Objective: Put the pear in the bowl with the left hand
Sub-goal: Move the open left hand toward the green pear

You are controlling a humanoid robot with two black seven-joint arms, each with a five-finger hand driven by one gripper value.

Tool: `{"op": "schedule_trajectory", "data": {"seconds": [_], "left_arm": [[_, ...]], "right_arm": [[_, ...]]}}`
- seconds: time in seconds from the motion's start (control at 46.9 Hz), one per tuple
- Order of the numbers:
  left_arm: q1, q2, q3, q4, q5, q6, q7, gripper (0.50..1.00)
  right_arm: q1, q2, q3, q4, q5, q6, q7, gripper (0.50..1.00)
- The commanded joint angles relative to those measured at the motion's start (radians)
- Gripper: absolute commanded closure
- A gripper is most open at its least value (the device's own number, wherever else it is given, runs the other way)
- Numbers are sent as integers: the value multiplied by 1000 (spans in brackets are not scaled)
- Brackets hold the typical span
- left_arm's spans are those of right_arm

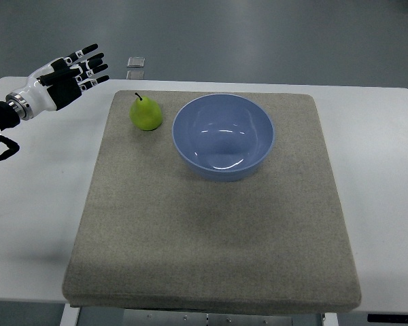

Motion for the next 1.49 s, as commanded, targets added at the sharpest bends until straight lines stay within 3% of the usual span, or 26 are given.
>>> {"op": "schedule_trajectory", "data": {"seconds": [0.0, 0.32, 0.512, 0.875, 1.473], "left_arm": [[-1, 0, 0, 0, 2, 0, -2, 504], [-1, 1, 0, 3, 3, -6, -14, 504], [-1, 1, 11, 23, 52, -49, -71, 506], [-87, 24, 3, 21, 621, -81, -144, 506], [-220, 11, 20, -37, 1449, -83, -146, 506]], "right_arm": [[0, 0, 0, 0, 0, -1, 0, 574], [0, 0, 0, 0, 0, 0, 0, 574], [0, 0, 0, 0, 0, -1, 0, 574], [0, 0, 0, 0, 0, 0, 0, 574], [0, 0, 0, 0, 0, 0, 0, 574]]}}
